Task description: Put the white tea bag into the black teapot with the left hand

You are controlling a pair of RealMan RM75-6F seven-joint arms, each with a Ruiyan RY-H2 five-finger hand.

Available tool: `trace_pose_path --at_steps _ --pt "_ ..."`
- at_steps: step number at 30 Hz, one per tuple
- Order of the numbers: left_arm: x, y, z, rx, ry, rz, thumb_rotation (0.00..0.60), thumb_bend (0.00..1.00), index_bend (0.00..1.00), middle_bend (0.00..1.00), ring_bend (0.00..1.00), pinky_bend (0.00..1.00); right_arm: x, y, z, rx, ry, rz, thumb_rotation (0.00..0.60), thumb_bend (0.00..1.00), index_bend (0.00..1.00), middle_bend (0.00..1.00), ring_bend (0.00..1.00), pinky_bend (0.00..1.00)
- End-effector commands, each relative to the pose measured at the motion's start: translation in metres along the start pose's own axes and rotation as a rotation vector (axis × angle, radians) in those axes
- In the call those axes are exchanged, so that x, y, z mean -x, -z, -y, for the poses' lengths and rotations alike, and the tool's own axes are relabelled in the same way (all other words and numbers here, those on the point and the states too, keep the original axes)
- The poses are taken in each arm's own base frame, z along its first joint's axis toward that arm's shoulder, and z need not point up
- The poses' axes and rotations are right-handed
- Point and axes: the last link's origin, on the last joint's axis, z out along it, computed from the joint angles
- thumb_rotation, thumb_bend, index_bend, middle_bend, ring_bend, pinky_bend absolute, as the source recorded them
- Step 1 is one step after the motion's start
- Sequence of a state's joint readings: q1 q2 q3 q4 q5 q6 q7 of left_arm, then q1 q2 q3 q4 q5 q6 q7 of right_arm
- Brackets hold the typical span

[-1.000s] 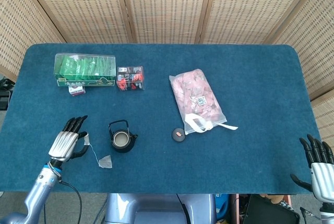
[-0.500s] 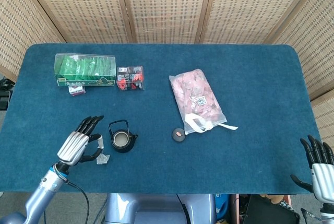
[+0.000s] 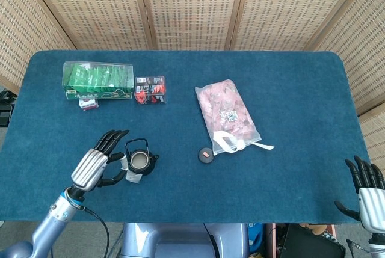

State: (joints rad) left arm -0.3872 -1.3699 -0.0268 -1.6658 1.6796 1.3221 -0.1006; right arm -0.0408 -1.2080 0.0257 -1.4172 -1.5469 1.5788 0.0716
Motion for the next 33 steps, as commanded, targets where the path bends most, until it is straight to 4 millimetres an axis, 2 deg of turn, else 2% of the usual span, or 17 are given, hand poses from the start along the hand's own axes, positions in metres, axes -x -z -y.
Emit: trace_pose_path --at_steps 1,21,33 --pt "-0.001 -0.003 -0.001 0.003 0.006 -0.011 0.6 0.42 0.61 0.05 0.0 0.0 0.0 0.0 -0.001 0.002 0.0 0.0 0.6 0.14 0.03 0.06 0.0 0.0" --pt "-0.008 -0.039 -0.016 0.045 0.048 -0.1 0.6 0.42 0.61 0.05 0.0 0.0 0.002 -0.003 -0.003 0.013 -0.002 0.007 0.6 0.14 0.03 0.06 0.0 0.0" --pt "-0.014 -0.047 -0.015 0.04 0.036 -0.122 0.6 0.42 0.61 0.05 0.0 0.0 0.002 -0.003 -0.005 0.022 -0.001 0.01 0.6 0.14 0.03 0.06 0.0 0.0"
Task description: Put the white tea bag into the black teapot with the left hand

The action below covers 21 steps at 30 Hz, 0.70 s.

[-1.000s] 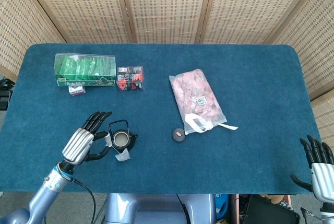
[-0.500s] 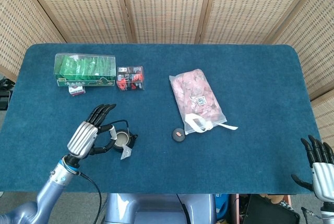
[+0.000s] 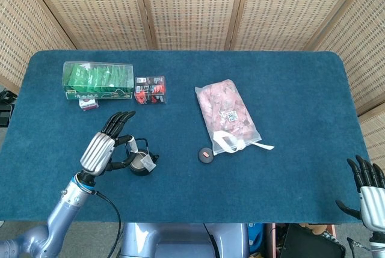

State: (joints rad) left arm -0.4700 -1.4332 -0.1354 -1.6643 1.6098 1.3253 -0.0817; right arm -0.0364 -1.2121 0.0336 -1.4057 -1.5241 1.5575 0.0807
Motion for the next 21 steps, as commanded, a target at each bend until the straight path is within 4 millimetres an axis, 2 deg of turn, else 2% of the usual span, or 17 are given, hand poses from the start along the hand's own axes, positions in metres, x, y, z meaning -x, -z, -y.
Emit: trace_pose_path --at_steps 1,21 --pt "-0.001 -0.001 0.001 -0.007 0.002 -0.002 0.6 0.42 0.61 0.05 0.0 0.0 0.0 0.0 0.0 0.001 0.001 0.001 0.6 0.14 0.03 0.06 0.0 0.0" --pt "-0.006 0.011 0.016 -0.052 -0.016 -0.005 0.6 0.42 0.61 0.05 0.0 0.0 0.0 -0.003 0.002 -0.006 0.007 0.007 0.6 0.14 0.03 0.06 0.0 0.0"
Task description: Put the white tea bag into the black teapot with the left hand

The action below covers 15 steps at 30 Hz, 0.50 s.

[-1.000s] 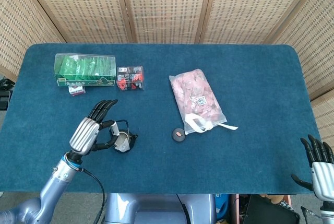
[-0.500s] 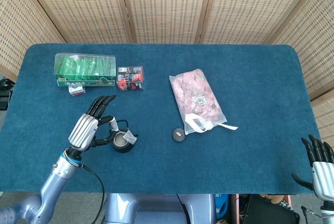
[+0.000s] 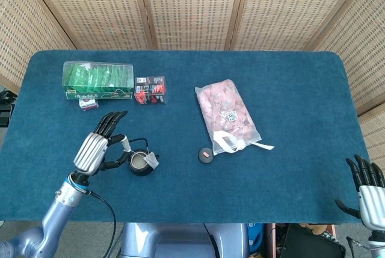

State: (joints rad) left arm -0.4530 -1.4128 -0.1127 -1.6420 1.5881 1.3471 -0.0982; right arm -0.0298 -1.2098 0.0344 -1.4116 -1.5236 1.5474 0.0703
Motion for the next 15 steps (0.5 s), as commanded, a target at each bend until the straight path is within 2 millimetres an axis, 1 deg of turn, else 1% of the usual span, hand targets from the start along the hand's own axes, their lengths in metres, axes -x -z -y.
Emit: trace_pose_path --at_steps 1,7,15 --pt "-0.003 0.001 0.003 -0.01 0.002 -0.009 0.6 0.42 0.61 0.05 0.0 0.0 0.0 0.0 0.001 -0.002 0.001 0.0 0.6 0.14 0.03 0.06 0.0 0.0" --pt "-0.009 0.003 0.011 -0.028 0.001 -0.029 0.6 0.42 0.61 0.05 0.0 0.0 -0.001 -0.002 0.004 -0.008 0.009 0.003 0.6 0.14 0.03 0.06 0.0 0.0" --pt "-0.009 0.006 0.018 -0.048 -0.001 -0.019 0.6 0.42 0.61 0.05 0.0 0.0 -0.001 -0.003 0.007 -0.011 0.014 0.006 0.6 0.14 0.03 0.06 0.0 0.0"
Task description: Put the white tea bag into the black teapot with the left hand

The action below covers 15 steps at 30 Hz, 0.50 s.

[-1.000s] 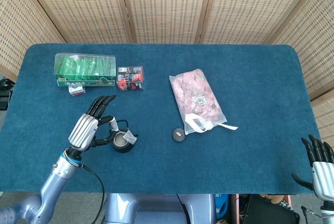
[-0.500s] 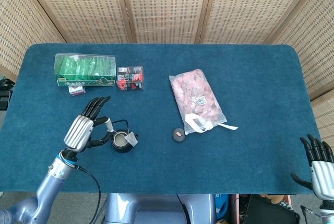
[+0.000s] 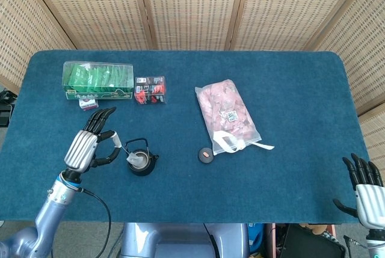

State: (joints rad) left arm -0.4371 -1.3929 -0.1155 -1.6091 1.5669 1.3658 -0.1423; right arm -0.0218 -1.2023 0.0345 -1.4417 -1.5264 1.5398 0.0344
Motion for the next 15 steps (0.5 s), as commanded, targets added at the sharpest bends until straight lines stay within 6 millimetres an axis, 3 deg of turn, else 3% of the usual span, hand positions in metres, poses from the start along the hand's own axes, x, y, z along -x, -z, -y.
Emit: trace_pose_path --at_steps 1,15 --pt "0.002 0.002 0.003 -0.009 -0.002 0.017 0.6 0.42 0.61 0.05 0.0 0.0 0.0 0.0 0.001 -0.001 0.002 0.002 0.6 0.14 0.03 0.06 0.0 0.0" --pt "0.011 0.026 0.012 -0.027 -0.082 0.135 0.6 0.42 0.61 0.05 0.0 0.0 -0.001 0.002 0.001 0.004 0.003 0.001 0.6 0.14 0.03 0.06 0.0 0.0"
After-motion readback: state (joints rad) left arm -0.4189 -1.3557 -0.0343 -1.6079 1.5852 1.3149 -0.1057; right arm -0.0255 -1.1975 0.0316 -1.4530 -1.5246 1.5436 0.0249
